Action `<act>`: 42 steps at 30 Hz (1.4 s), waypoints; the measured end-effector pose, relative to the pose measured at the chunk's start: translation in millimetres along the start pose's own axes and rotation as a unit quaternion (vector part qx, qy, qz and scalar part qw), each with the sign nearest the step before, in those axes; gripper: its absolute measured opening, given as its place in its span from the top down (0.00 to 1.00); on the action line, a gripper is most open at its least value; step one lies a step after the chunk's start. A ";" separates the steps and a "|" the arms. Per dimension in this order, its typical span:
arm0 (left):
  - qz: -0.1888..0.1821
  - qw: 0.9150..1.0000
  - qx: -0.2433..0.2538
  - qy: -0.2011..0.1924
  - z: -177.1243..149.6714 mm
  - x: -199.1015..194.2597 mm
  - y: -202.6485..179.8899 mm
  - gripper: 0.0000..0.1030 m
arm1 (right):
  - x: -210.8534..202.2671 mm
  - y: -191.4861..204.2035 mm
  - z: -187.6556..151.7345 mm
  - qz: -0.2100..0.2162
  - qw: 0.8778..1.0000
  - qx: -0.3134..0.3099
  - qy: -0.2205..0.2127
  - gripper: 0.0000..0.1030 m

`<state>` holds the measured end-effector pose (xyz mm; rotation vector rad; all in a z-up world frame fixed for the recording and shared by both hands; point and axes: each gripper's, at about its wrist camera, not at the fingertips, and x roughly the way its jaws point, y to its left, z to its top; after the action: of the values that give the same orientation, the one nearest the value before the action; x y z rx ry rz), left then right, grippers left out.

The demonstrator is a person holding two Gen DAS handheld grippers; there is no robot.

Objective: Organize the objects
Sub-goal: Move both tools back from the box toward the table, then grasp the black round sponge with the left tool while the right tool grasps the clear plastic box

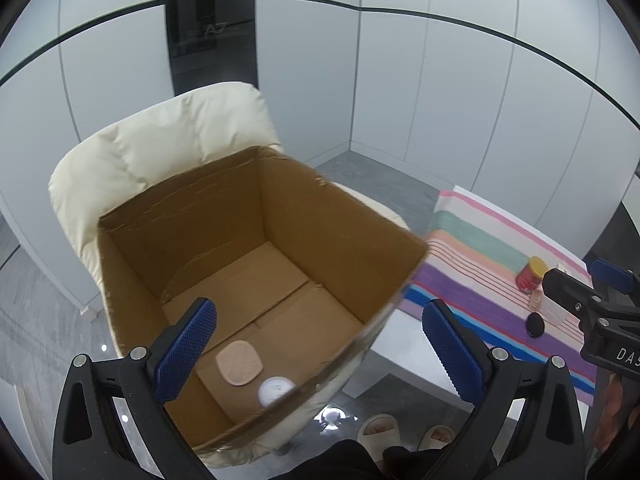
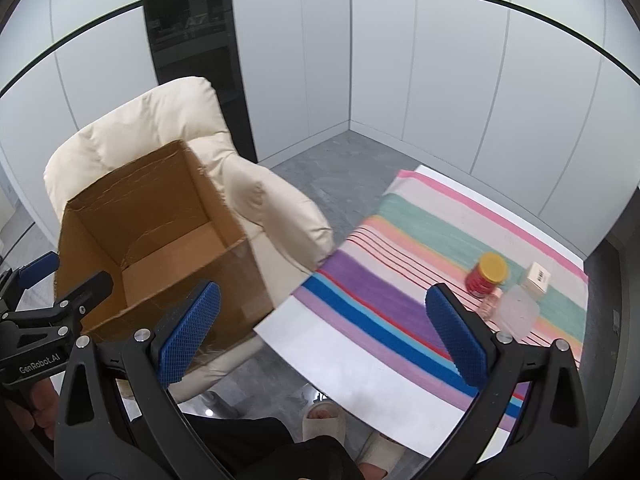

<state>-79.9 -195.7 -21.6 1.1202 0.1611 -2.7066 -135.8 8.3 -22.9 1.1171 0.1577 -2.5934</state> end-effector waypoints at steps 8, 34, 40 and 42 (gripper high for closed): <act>-0.020 0.999 0.024 0.002 3.8 6.4 -37.7 0.00 | -9.4 -38.5 -6.3 -0.023 0.999 0.024 0.000 0.00; -0.109 0.987 0.115 0.015 1.1 11.7 -188.9 0.00 | -54.3 -173.5 -51.5 -0.108 0.988 0.112 0.003 0.00; -0.127 0.982 0.140 0.023 -4.8 16.4 -228.5 0.00 | -58.8 -207.8 -65.4 -0.127 0.983 0.132 0.013 0.00; -0.135 0.979 0.150 0.027 -7.8 17.0 -241.6 0.00 | -57.9 -219.3 -69.8 -0.133 0.981 0.139 0.017 0.00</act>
<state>-142.4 38.0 -34.0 1.3407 -0.0999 -3.0176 -121.6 244.9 -33.9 1.3151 -0.0550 -2.9024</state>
